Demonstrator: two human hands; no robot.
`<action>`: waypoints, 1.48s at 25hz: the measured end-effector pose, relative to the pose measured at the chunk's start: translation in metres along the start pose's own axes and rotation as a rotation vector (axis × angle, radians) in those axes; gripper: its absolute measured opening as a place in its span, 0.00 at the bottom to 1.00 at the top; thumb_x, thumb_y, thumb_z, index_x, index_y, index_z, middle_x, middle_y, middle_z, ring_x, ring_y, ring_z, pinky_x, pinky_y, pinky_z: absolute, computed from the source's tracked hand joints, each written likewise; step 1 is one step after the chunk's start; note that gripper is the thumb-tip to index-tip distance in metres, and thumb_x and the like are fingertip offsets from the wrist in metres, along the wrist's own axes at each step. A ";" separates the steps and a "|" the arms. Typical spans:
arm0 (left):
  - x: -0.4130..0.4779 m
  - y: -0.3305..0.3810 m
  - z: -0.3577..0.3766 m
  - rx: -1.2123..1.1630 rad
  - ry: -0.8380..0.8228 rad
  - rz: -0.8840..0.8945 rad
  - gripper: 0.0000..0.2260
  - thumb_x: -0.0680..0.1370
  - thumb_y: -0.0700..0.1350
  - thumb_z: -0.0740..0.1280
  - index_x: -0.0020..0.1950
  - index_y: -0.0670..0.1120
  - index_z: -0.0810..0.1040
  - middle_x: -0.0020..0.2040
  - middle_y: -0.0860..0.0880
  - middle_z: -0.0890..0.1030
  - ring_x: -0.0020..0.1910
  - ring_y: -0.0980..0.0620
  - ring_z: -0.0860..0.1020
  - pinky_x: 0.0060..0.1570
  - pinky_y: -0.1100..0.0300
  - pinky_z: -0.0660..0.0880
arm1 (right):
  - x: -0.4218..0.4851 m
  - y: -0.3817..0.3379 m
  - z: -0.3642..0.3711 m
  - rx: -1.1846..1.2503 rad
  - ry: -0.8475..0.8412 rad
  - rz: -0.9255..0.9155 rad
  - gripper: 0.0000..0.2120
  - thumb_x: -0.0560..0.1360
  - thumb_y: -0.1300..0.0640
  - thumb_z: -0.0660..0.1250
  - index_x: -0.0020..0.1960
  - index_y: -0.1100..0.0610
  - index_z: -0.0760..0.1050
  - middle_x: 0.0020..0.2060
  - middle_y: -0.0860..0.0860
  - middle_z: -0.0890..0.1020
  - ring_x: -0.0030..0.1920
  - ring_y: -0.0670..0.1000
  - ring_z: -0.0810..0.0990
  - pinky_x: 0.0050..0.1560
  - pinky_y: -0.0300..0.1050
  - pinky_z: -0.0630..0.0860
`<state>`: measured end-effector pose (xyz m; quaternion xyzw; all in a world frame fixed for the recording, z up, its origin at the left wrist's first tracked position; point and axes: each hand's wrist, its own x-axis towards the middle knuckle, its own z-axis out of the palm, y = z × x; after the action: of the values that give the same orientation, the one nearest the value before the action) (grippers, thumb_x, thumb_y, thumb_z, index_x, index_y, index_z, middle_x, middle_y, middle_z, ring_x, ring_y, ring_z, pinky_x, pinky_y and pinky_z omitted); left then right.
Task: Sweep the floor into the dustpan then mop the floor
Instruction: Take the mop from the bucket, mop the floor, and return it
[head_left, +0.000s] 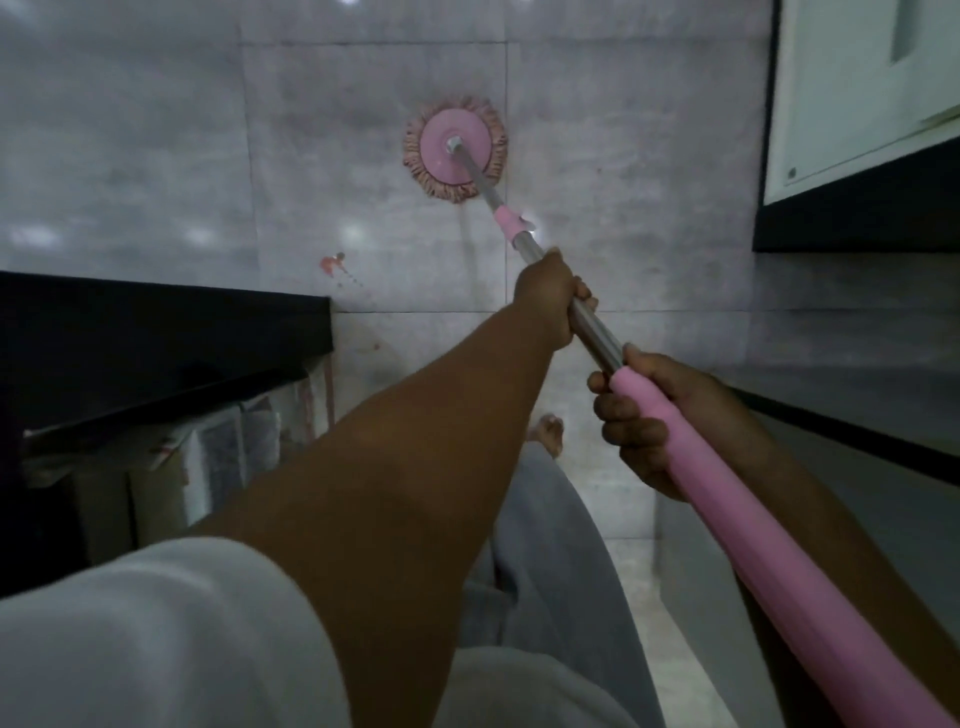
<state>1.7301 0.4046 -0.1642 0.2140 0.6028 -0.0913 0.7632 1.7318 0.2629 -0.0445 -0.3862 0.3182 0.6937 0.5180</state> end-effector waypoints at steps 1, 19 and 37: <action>0.003 0.013 -0.018 -0.021 0.028 0.001 0.13 0.83 0.52 0.56 0.46 0.44 0.68 0.27 0.47 0.66 0.23 0.51 0.67 0.20 0.68 0.70 | 0.013 -0.001 0.017 -0.038 0.009 0.021 0.16 0.79 0.46 0.58 0.48 0.60 0.72 0.27 0.50 0.72 0.19 0.44 0.68 0.16 0.35 0.67; 0.005 0.043 -0.177 -0.264 0.290 0.111 0.12 0.83 0.50 0.56 0.43 0.46 0.67 0.18 0.52 0.65 0.15 0.55 0.65 0.20 0.70 0.67 | 0.109 0.048 0.086 -0.281 -0.084 0.162 0.17 0.78 0.46 0.60 0.45 0.61 0.72 0.28 0.49 0.73 0.20 0.43 0.70 0.17 0.32 0.67; -0.077 -0.301 0.006 0.037 -0.011 -0.107 0.13 0.82 0.51 0.56 0.43 0.44 0.69 0.24 0.47 0.68 0.16 0.53 0.68 0.27 0.62 0.72 | -0.122 0.214 -0.201 0.170 -0.117 0.002 0.21 0.66 0.50 0.77 0.50 0.60 0.73 0.29 0.50 0.72 0.19 0.45 0.70 0.16 0.38 0.70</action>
<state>1.5961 0.1249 -0.1548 0.1950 0.6074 -0.1445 0.7565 1.5865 -0.0199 -0.0305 -0.2993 0.3458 0.6861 0.5658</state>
